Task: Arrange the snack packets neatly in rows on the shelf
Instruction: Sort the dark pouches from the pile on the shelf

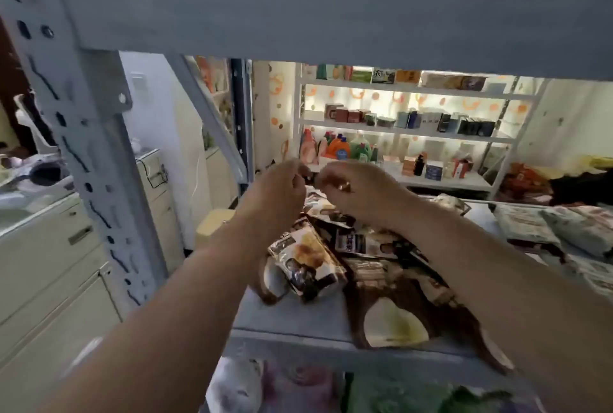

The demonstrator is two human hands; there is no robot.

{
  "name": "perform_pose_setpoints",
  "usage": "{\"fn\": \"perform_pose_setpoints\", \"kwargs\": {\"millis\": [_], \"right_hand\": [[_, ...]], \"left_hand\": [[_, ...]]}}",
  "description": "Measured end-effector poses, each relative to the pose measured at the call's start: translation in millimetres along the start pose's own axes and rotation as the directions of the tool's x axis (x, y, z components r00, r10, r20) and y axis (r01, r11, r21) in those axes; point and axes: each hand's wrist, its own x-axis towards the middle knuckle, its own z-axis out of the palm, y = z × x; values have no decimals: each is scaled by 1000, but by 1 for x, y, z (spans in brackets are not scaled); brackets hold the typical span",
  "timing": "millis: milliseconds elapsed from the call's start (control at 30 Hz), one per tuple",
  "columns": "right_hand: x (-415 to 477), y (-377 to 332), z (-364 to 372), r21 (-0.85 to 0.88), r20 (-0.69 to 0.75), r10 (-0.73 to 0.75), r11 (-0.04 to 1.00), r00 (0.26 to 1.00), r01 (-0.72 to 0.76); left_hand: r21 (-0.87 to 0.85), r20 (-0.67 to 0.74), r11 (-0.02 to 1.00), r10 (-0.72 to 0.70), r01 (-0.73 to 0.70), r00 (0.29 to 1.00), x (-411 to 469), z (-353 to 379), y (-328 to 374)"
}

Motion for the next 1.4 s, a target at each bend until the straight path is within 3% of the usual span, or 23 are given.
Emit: {"fn": "perform_pose_setpoints", "kwargs": {"millis": [67, 200, 267, 400, 533, 600, 633, 700, 733, 800, 867, 1067, 1133, 1267, 1333, 1400], "right_hand": [[39, 22, 13, -112, 39, 162, 981, 986, -157], [79, 65, 44, -296, 319, 343, 922, 884, -250], [83, 80, 53, -338, 420, 386, 906, 821, -253], [91, 92, 55, -308, 468, 412, 905, 782, -293], [95, 99, 49, -266, 492, 402, 914, 772, -306], [99, 107, 36, -190, 468, 333, 943, 819, -274], [100, 114, 26, -156, 428, 309, 951, 849, -267], [100, 133, 6, -195, 369, 318, 945, 874, -262], [98, 144, -3, -262, 378, 353, 927, 856, -267], [90, 164, -12, -387, 439, 450, 876, 777, -288], [81, 176, -12, -429, 461, 486, 854, 742, -293], [74, 179, -27, -346, 365, 414, 892, 834, -291], [68, 179, -46, -241, 310, 395, 912, 865, -331], [52, 188, -88, -108, 160, 395, 918, 905, -382], [42, 196, -105, 88, 136, 439, 888, 888, -452], [29, 206, -121, 303, 81, 458, 835, 885, -460]], "left_hand": [[69, 15, 993, -96, 95, 995, 35, 14, -18], [372, 264, 921, -227, 119, 937, 79, 39, -61], [419, 307, 898, -281, 135, 909, 89, 45, -80], [549, 368, 830, -343, 96, 864, 97, 51, -92], [639, 311, 768, -314, 48, 897, 105, 53, -85], [517, 312, 851, -284, 89, 907, 113, 52, -77], [425, 368, 896, -304, 132, 879, 118, 52, -75], [375, 566, 910, -377, 178, 733, 121, 54, -64], [404, 630, 898, -412, 175, 658, 121, 56, -57], [459, 680, 881, -435, 120, 591, 121, 62, -48], [479, 686, 875, -428, 79, 588, 122, 68, -44], [446, 583, 873, -450, 196, 676, 127, 66, -42], [407, 564, 887, -432, 219, 704, 131, 61, -38], [118, 662, 906, -377, 406, 647, 142, 46, -21], [-16, 716, 900, -293, 435, 634, 150, 34, -6], [-91, 696, 912, -228, 400, 680, 162, 26, 12]]}}
